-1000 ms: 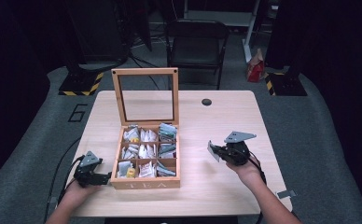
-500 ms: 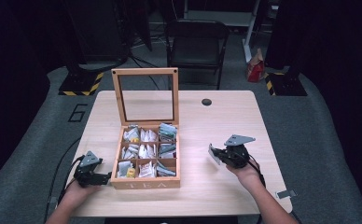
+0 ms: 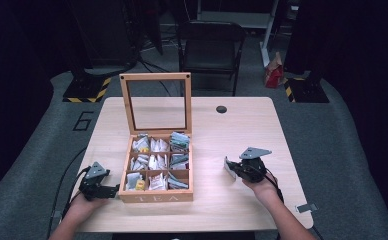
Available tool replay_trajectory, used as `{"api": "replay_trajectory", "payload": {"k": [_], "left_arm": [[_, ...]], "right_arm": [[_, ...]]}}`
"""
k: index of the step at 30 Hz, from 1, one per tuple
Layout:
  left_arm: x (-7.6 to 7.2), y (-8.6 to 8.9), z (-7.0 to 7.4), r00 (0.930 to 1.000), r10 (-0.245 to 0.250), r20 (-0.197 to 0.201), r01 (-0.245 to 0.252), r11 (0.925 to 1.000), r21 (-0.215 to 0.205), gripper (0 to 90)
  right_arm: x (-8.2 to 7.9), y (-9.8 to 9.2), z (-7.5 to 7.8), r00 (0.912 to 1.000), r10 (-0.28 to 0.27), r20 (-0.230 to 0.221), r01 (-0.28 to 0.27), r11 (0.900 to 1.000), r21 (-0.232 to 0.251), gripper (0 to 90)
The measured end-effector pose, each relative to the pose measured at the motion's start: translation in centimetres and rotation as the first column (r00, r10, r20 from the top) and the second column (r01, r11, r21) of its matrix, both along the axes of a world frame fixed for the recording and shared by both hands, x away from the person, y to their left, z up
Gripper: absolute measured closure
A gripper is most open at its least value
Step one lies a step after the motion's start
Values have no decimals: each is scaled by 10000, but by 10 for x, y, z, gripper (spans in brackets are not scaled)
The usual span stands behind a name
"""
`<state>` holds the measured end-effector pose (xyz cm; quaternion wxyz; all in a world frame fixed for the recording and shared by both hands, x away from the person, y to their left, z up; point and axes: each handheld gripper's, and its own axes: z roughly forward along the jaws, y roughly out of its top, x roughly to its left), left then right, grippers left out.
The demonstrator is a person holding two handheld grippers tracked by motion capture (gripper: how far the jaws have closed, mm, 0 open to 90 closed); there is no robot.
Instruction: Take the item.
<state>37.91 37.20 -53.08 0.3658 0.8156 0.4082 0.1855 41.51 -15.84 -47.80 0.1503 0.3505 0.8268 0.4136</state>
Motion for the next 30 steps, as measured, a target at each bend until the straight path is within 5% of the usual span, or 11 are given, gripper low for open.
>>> {"api": "replay_trajectory", "payload": {"k": [30], "left_arm": [[0, 0, 0, 10000, 7, -3, -7, 10000, -1, 147]], "right_arm": [[-8, 16, -17, 9962, 723, -488, -732, 9972, -163, 855]]}}
